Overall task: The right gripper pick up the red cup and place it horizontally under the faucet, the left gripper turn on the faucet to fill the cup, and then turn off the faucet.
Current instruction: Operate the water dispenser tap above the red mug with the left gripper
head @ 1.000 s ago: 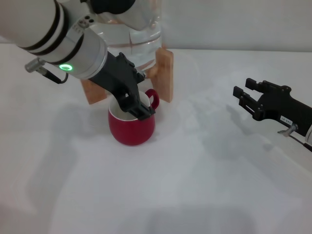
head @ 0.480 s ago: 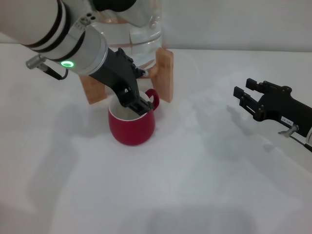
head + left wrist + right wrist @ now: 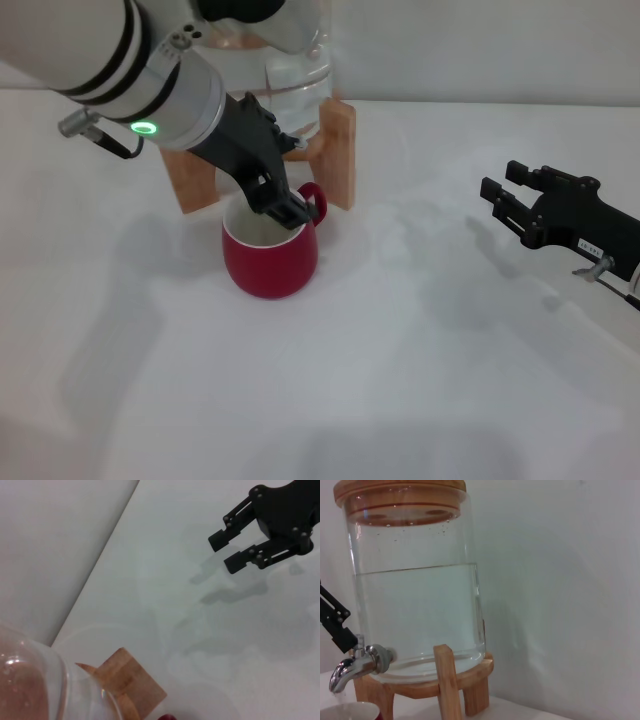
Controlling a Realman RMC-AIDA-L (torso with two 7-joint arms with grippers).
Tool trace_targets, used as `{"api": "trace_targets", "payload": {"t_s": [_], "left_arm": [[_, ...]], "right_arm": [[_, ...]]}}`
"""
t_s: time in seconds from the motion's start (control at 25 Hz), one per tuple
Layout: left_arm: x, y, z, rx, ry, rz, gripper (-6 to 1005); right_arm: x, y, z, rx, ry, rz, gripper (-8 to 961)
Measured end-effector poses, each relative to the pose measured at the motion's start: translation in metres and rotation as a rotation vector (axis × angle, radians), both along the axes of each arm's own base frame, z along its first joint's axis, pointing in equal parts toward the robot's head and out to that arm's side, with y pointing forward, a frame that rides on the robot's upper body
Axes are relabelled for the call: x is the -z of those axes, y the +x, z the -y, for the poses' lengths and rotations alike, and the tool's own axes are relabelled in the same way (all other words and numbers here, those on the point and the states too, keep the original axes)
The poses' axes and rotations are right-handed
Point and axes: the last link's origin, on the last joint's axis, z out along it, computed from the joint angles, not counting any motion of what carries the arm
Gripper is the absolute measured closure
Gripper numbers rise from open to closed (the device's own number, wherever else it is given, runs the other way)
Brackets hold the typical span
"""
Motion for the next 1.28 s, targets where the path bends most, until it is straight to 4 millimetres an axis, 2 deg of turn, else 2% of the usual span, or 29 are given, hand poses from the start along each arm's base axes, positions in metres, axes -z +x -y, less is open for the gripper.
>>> {"api": "trace_targets", "payload": {"t_s": [1.28], "left_arm": [[0.0065,0.0045,-0.0057,0.015,0.044,-0.027,251]], "right_arm": [[0.0000,0.0002,0.0002,0.001,0.000,0.000,559]]}}
